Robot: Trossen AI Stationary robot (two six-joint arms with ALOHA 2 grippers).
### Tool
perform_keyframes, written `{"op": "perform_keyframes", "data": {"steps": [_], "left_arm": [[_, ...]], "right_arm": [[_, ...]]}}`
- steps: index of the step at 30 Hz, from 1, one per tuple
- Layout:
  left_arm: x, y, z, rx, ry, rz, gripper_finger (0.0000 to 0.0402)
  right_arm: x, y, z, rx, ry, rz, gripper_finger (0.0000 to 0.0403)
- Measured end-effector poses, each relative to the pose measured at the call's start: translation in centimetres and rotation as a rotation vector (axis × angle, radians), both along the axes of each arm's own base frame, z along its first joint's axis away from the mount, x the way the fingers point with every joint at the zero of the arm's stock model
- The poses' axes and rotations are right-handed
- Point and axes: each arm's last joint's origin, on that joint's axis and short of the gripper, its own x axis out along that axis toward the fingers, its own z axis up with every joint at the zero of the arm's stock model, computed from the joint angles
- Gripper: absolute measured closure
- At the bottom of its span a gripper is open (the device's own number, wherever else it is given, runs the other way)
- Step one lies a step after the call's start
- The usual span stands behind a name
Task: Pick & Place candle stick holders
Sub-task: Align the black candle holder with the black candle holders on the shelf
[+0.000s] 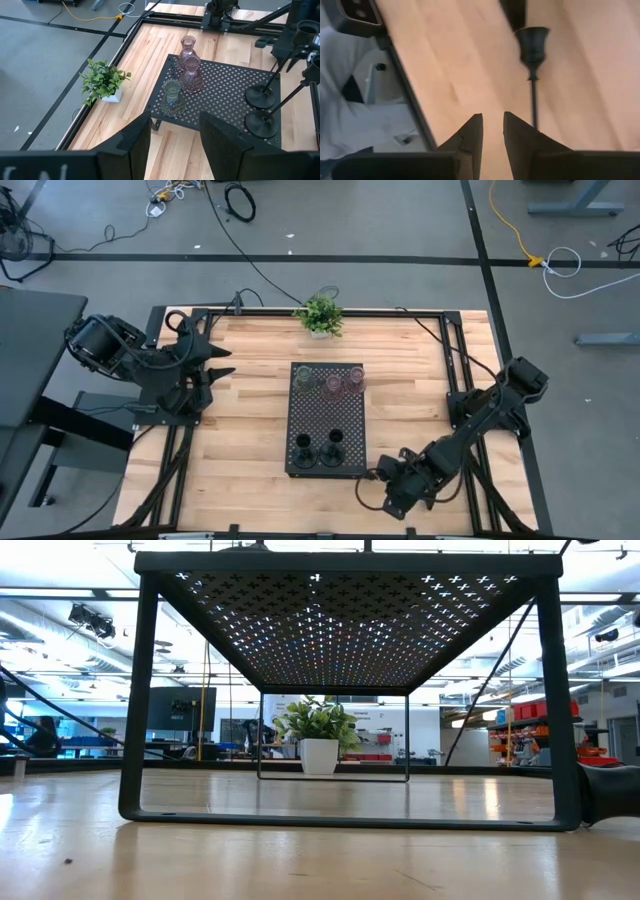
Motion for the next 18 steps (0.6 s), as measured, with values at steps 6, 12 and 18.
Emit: {"op": "perform_keyframes", "data": {"steps": [6,12,18], "left_arm": [[0.0,0.0,0.0,0.001,0.001,0.000,0.0232],[0.0,0.0,0.0,0.001,0.002,0.000,0.0232],[-0.1,0.0,-0.1,0.006,0.011,0.000,0.0232]], "right_arm": [[0.3,-1.0,-0.2,-0.042,0.033,0.000,0.0304],[0.3,-1.4,-0.9,-0.090,0.007,-0.010,0.0280],[-0.4,-2.0,-2.6,-0.101,0.039,-0.040,0.0273]]}}
